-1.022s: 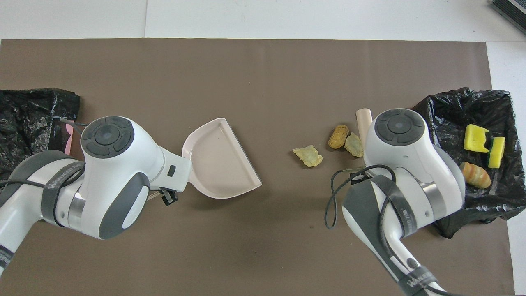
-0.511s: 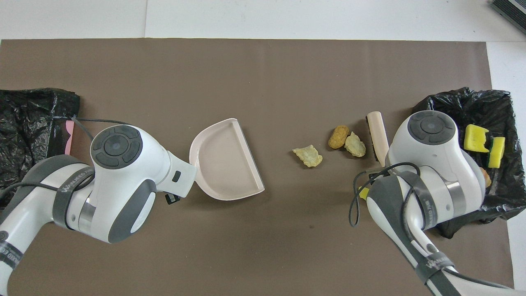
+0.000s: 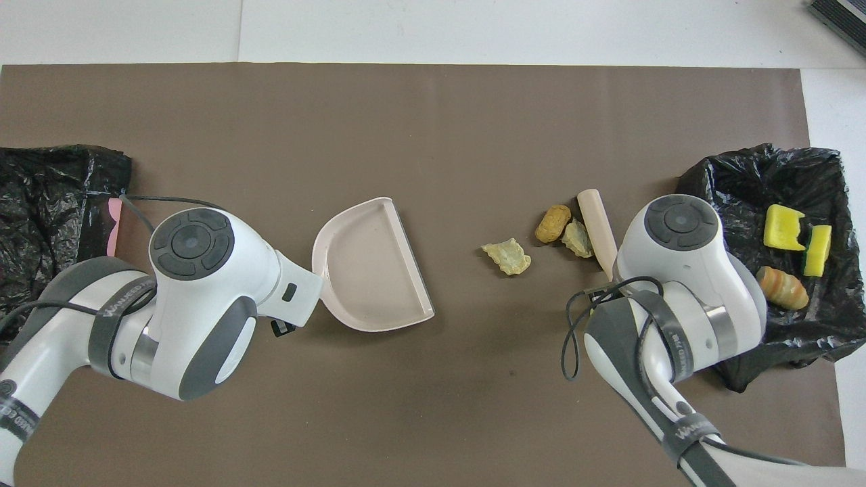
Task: Sweep and dump trash in bin
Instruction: 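Brush the scraps into the dustpan held by the left gripper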
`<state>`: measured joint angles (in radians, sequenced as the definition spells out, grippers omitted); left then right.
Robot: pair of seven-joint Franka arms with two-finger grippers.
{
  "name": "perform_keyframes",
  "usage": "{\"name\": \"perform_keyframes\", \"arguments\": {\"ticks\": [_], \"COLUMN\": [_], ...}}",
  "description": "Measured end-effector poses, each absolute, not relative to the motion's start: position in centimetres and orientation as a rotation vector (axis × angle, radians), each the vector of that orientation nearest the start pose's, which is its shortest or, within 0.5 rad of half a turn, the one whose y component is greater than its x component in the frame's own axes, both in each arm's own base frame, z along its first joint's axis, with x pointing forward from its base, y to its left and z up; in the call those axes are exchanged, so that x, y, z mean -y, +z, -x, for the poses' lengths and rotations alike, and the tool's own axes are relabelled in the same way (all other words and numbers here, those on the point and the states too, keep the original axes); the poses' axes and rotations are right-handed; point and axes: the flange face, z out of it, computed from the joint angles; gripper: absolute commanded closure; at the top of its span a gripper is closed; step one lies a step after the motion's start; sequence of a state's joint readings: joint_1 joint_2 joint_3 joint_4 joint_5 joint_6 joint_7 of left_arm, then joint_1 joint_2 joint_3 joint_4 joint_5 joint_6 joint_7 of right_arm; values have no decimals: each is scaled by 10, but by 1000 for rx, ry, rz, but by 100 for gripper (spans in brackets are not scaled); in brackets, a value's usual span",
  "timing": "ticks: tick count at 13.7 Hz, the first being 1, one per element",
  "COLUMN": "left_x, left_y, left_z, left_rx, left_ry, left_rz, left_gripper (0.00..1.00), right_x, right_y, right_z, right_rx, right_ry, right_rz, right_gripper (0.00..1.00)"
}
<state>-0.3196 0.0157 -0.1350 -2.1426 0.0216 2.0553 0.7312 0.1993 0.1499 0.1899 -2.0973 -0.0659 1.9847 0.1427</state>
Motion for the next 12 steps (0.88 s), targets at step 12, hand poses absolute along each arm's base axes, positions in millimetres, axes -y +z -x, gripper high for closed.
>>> {"name": "perform_keyframes", "arguments": {"ticks": [12], "left_x": [265], "left_y": [380], "left_z": [-460], "left_rx": [-1690], "left_ry": [173], "left_rz": [2631], "left_gripper": [100], "right_x": [-362], "right_y": [360], "right_z": [-433], "right_rx": [429], "right_ry": [405], "right_rz": [2842], "right_gripper": [100]}}
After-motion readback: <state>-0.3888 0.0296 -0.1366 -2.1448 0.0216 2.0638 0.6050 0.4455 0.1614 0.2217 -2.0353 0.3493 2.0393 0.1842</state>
